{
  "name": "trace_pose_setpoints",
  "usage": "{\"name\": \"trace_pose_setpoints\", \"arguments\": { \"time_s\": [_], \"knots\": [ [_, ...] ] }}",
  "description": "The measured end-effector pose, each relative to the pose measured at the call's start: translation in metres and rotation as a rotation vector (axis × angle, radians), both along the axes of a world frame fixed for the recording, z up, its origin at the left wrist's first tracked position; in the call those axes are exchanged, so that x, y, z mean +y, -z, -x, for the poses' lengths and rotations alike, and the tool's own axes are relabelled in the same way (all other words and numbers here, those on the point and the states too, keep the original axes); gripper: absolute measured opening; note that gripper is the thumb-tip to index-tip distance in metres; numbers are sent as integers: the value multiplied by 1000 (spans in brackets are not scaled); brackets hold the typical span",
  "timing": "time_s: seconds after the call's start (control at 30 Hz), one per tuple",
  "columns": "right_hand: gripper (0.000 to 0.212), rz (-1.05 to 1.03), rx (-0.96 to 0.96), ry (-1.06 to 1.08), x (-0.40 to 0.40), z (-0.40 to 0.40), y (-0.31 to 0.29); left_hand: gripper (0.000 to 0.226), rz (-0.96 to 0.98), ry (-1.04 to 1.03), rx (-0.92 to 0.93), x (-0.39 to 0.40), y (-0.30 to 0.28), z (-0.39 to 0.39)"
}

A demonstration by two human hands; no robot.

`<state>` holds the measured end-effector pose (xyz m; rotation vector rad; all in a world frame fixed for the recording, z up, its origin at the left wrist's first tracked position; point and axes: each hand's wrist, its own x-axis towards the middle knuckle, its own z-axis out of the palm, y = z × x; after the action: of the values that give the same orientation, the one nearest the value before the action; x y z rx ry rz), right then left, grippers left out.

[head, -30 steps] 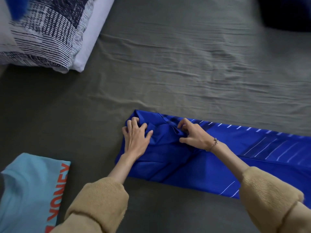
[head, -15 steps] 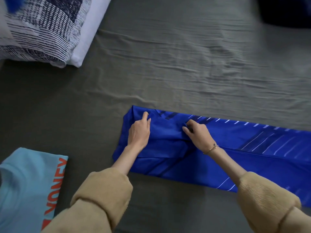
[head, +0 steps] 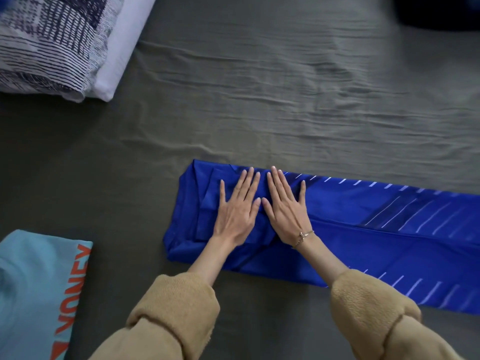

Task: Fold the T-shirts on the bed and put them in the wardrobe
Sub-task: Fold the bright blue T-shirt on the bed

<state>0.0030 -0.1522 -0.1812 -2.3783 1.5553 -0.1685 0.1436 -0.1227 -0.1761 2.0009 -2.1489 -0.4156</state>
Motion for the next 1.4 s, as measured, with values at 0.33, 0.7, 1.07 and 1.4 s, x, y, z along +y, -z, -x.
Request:
{"name": "trace_pose_setpoints", "arguments": {
  "time_s": [0.33,0.7,1.07,1.4],
  "knots": [
    [82,-48,-7,113,-6,45,1,68,-11,-59,-21,1,1,28],
    [67,-18,121,379,6,254,1,56,48,237,-57,-6,10,198],
    [66,36,119,597,5,372,7,58,20,337,-65,-20,15,336],
    [32,24,132,991,35,353,-12,54,-24,323,-5,-18,5,350]
  ]
}}
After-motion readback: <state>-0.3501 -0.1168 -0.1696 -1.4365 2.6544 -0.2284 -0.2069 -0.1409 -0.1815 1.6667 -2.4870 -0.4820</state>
